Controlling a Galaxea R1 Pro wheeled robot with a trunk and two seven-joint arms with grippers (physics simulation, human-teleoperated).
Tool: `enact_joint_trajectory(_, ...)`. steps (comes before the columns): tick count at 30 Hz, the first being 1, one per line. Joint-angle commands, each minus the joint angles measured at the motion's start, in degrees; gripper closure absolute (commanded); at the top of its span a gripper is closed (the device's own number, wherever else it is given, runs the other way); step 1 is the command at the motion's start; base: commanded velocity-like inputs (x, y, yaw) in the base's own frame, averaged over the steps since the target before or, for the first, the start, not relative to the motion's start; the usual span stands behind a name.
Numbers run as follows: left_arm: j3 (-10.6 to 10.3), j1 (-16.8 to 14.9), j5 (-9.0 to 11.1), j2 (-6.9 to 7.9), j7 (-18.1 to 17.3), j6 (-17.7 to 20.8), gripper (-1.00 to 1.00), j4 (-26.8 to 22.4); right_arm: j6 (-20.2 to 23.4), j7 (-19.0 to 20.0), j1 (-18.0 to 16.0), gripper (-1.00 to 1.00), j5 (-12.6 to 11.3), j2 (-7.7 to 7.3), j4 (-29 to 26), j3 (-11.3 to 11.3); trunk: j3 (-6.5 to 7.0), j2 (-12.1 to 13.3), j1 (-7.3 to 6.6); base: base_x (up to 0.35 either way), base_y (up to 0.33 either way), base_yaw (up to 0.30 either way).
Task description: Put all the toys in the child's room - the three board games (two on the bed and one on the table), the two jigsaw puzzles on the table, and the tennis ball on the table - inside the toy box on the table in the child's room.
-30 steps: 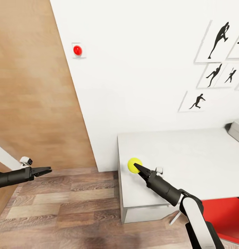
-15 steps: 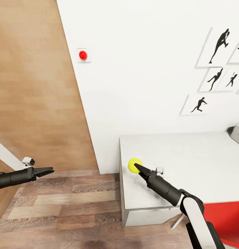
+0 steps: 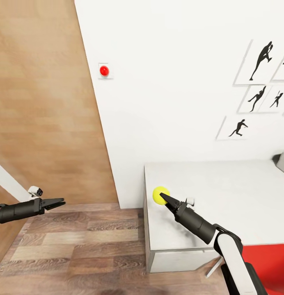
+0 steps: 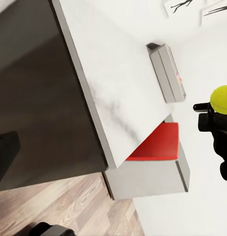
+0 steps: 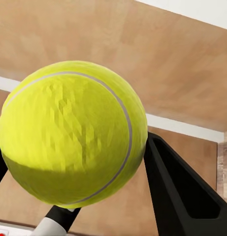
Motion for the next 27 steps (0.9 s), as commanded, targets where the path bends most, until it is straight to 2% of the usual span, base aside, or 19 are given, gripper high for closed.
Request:
enact_joint_trajectory(1,0.0,0.0,0.1,-0.02,-0.2,0.6,-1.0,0.0,0.5,0.1,0.0,1.0,-0.1,0.12,0.0,-0.2,-0.01,-0.1,0.04,0.0,0.0,0.062)
enact_joint_trajectory(27,0.0,0.0,0.1,-0.17,-0.2,0.6,-1.0,0.0,0.4,0.1,0.0,1.0,-0.1,0.26,0.0,-0.1,2.42,-0.1,0.04,0.0,0.0,0.062)
